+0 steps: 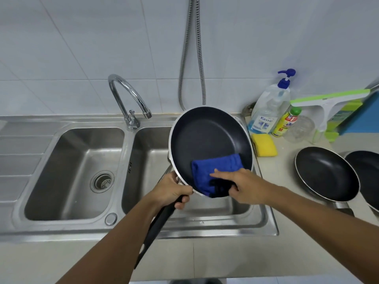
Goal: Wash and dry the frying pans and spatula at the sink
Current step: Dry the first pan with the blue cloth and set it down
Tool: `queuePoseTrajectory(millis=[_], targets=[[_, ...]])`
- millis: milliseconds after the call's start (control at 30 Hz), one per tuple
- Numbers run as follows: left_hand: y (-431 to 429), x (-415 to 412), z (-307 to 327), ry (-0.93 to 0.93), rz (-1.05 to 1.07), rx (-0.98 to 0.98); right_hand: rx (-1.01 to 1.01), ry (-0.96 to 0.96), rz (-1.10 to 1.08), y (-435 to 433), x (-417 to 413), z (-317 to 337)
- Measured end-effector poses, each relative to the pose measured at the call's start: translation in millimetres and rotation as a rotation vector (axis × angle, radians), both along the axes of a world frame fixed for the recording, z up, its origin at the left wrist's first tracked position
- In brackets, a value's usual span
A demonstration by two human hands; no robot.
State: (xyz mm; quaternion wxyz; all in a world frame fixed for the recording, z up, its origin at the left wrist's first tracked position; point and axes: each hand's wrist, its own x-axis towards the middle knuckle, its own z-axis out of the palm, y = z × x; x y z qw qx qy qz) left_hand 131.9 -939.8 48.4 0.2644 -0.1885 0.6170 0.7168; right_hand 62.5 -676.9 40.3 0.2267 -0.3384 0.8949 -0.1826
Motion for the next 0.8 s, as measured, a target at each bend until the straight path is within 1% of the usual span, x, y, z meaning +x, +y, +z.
queuePoseTrajectory(millis=[67,133,167,233,300,333,400,467,533,567,633,700,800], targets=[[0,-5,1,-0.011,-0.016,-0.012,-0.079,-0.075,0.012,-11,15,1],[2,-8,3,0.0,-0.036,-0.007,-0.094,-0.095,-0.015,-19,31,0],[4,-10,3,0.016,-0.039,0.003,-0.104,-0.042,-0.037,-21,37,-1],[8,-14,5,0.053,-0.029,0.02,-0.209,0.169,-0.049,-22,39,-8],[11,-17,9,0.068,-0.007,0.046,-0.28,0.357,-0.002,-21,32,-16],[12,-17,12,0.063,-0.003,0.059,-0.281,0.435,0.043,-20,25,-18],[10,-15,19,0.012,-0.047,0.083,-0.26,0.579,0.119,-18,15,-16],[7,-10,25,-0.08,-0.14,0.122,-0.234,0.707,0.181,-14,8,-14],[8,-8,24,-0.186,-0.163,0.15,-0.201,0.763,0.241,-12,3,-15],[11,-9,21,-0.223,-0.128,0.132,-0.183,0.764,0.26,-13,0,-16],[19,-12,10,-0.252,-0.049,0.033,-0.154,0.714,0.273,-17,-4,-19],[25,-12,1,-0.263,-0.001,-0.044,-0.147,0.582,0.247,-19,-5,-22],[24,0,-4,-0.273,0.047,-0.042,-0.164,0.341,0.176,-16,0,-25]])
